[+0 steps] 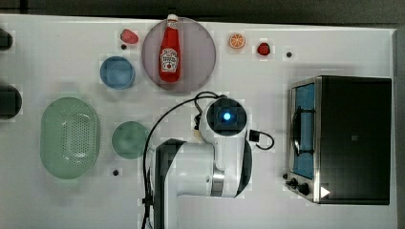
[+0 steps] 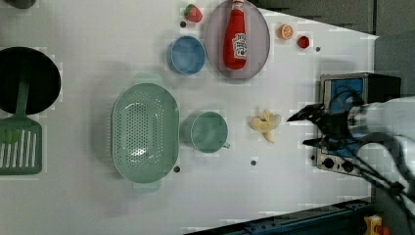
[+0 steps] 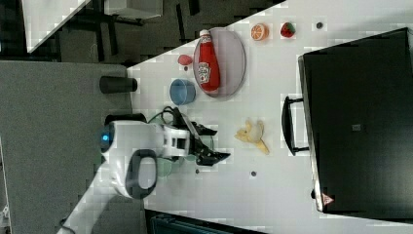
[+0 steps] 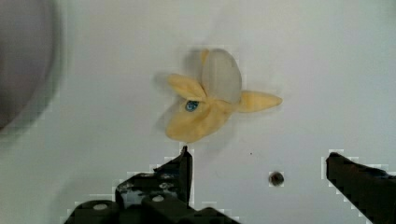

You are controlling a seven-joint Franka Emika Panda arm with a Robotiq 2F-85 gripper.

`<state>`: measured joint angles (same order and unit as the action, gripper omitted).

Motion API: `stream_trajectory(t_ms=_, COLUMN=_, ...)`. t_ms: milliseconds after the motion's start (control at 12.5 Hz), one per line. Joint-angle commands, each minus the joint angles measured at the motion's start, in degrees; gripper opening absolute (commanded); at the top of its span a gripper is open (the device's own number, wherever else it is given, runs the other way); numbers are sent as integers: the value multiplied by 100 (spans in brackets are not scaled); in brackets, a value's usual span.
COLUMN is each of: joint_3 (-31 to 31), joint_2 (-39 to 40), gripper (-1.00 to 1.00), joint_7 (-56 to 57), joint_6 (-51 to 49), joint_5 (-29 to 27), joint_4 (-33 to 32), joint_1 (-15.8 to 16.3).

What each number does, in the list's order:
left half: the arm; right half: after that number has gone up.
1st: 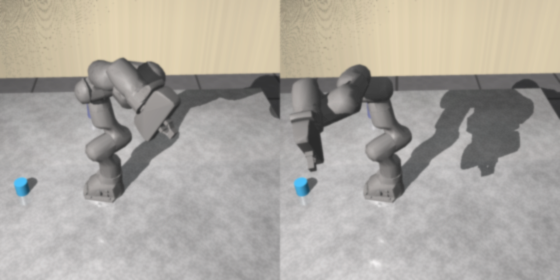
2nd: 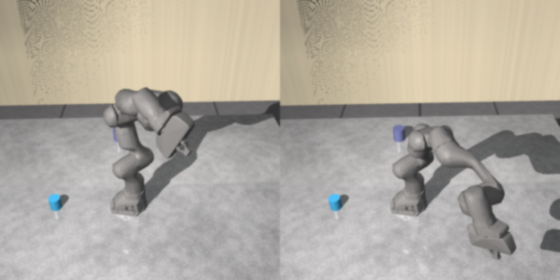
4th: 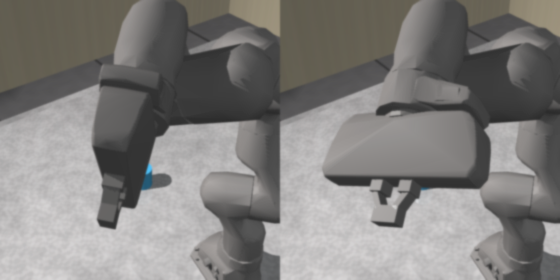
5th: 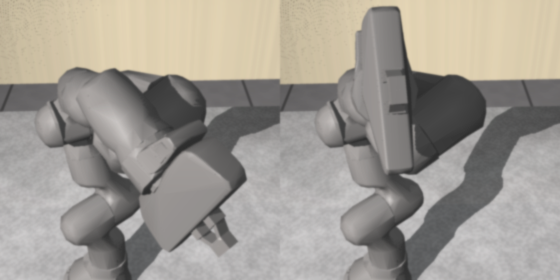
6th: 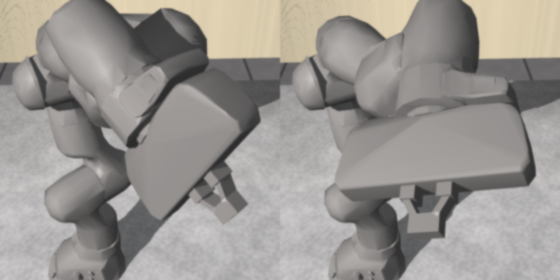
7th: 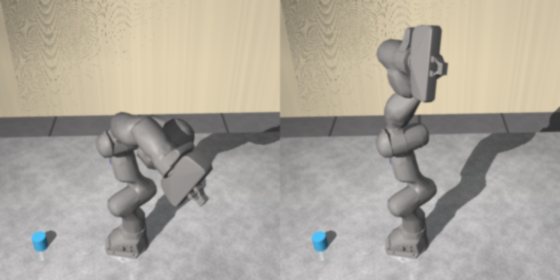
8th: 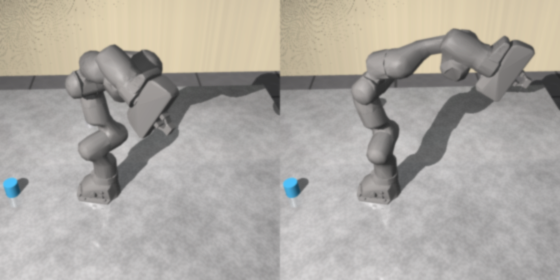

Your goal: Pick Banana and place it in mug.

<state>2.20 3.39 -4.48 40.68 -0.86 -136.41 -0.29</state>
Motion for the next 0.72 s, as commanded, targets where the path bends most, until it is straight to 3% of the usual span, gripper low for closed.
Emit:
stream_trajectory(t_ms=80, joint_3=44, joint_2=146, gripper=100, joint_7=180, joint_6=823, joint_5=11, joint_4=-198, joint_1=-45)
stream_trajectory(t_ms=720, joint_3=-56, joint_2=1603, gripper=100, joint_7=179, joint_6=2684, joint_5=7, joint_4=-445, joint_1=-32)
